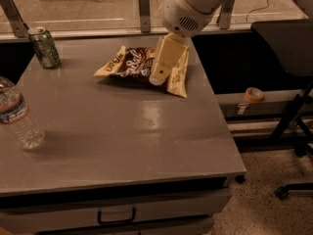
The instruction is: Move green can near water bottle
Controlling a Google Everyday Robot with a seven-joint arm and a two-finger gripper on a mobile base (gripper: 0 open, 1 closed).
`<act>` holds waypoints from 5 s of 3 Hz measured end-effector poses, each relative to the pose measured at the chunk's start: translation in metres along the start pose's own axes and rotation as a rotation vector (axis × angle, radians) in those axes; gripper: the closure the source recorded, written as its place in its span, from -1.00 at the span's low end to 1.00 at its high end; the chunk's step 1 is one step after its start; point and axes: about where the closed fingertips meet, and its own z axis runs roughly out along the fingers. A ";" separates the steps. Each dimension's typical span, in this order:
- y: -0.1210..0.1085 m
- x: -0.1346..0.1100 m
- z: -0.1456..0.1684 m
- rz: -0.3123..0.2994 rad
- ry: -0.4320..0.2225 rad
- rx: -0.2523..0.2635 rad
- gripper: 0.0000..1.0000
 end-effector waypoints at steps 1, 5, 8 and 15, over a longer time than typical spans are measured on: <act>-0.010 -0.036 0.044 0.023 -0.106 -0.028 -1.00; -0.072 -0.162 0.150 -0.008 -0.368 -0.019 -1.00; -0.114 -0.233 0.283 0.252 -0.541 0.015 -1.00; -0.086 -0.238 0.261 0.304 -0.615 -0.119 1.00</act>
Offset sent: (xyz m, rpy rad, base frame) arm 0.1171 0.2304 -0.0303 0.3590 -0.0127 0.1909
